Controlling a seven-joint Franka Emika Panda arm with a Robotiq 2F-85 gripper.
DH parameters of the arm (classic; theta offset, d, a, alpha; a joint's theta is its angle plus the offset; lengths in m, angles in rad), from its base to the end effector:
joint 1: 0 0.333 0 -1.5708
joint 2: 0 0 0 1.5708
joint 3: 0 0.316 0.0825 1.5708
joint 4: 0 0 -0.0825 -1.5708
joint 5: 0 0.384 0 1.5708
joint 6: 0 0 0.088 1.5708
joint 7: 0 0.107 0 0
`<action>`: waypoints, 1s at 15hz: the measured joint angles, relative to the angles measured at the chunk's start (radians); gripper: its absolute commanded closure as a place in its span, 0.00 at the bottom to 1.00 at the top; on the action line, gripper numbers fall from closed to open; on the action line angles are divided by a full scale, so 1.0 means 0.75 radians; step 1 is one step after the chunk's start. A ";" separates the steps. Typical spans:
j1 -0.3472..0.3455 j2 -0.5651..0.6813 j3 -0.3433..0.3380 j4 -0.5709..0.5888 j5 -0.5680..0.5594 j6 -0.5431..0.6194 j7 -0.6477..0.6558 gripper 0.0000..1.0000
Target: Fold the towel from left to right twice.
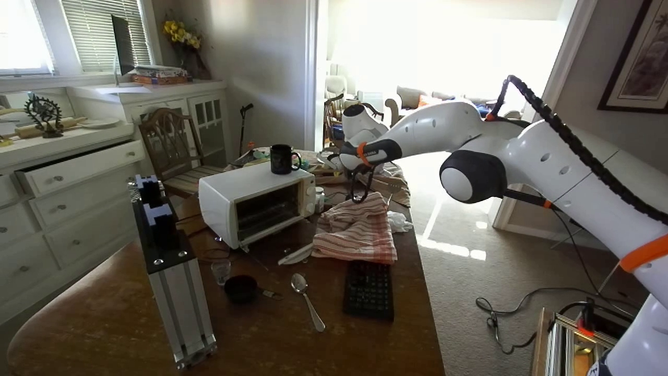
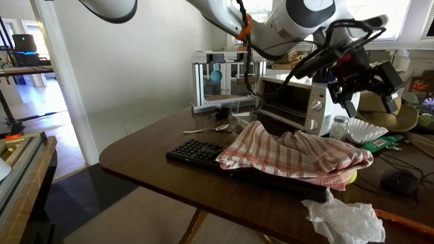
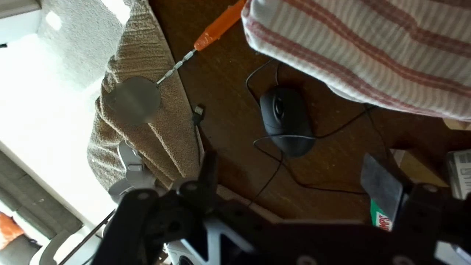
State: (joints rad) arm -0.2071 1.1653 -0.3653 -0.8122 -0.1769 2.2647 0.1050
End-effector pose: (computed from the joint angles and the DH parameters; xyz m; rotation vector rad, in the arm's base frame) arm 0.7624 -0.3182 0.2554 2.5753 -0.4091 0.3102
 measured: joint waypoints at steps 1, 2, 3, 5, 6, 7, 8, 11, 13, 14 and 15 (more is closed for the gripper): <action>0.003 -0.041 0.009 -0.024 0.000 -0.020 -0.055 0.00; 0.009 -0.090 0.016 -0.055 0.000 -0.043 -0.111 0.00; 0.016 -0.144 0.019 -0.091 0.000 -0.069 -0.165 0.00; 0.029 -0.264 0.026 -0.177 0.000 -0.117 -0.277 0.00; 0.034 -0.326 0.030 -0.225 0.000 -0.141 -0.339 0.00; 0.039 -0.386 0.033 -0.273 0.000 -0.165 -0.391 0.00; 0.046 -0.447 0.034 -0.323 0.000 -0.190 -0.437 0.00; 0.079 -0.620 0.034 -0.477 0.000 -0.289 -0.510 0.00; 0.113 -0.730 0.033 -0.587 0.000 -0.350 -0.506 0.00; 0.130 -0.782 0.036 -0.642 0.006 -0.367 -0.495 0.00; 0.151 -0.836 0.037 -0.700 0.006 -0.379 -0.470 0.00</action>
State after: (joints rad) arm -0.0942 0.5382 -0.3374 -1.3373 -0.1722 1.9806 -0.2477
